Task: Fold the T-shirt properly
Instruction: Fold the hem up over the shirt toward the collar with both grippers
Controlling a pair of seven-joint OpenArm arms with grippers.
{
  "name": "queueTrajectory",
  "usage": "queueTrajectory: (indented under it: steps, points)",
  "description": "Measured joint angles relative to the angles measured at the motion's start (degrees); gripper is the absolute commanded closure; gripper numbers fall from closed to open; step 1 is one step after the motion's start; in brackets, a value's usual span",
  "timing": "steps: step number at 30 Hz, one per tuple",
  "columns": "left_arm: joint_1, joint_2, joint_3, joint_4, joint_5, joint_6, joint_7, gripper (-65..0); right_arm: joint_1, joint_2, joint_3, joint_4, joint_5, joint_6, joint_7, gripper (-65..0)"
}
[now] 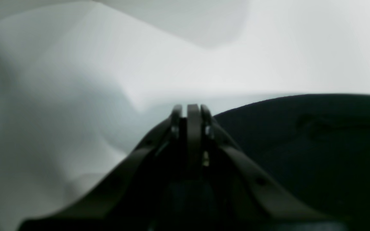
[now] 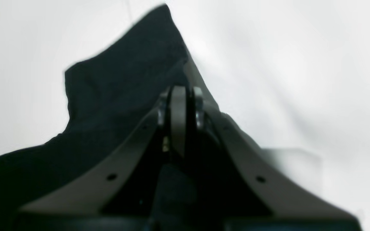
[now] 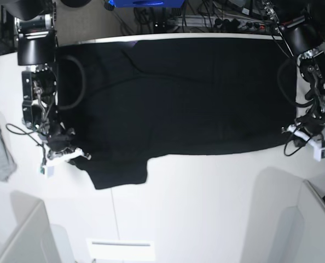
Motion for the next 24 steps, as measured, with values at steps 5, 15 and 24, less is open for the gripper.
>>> queueTrajectory:
  steps: [5,15,24]
  points:
    - [2.05,0.02,-1.62,7.23,-0.24,0.13,3.87,0.0,-1.6,-0.07,1.92,0.63,0.04,0.0,-2.62,0.0]
    - [8.0,0.15,-3.5,13.49,-0.33,0.04,5.29,0.0,-7.1,-0.31,7.93,9.35,0.22,-0.02,-7.37,0.0]
    - [13.42,2.49,-3.5,18.6,-0.42,-0.04,5.16,0.0,-11.54,-0.28,10.1,14.8,0.39,0.04,-8.94,0.0]
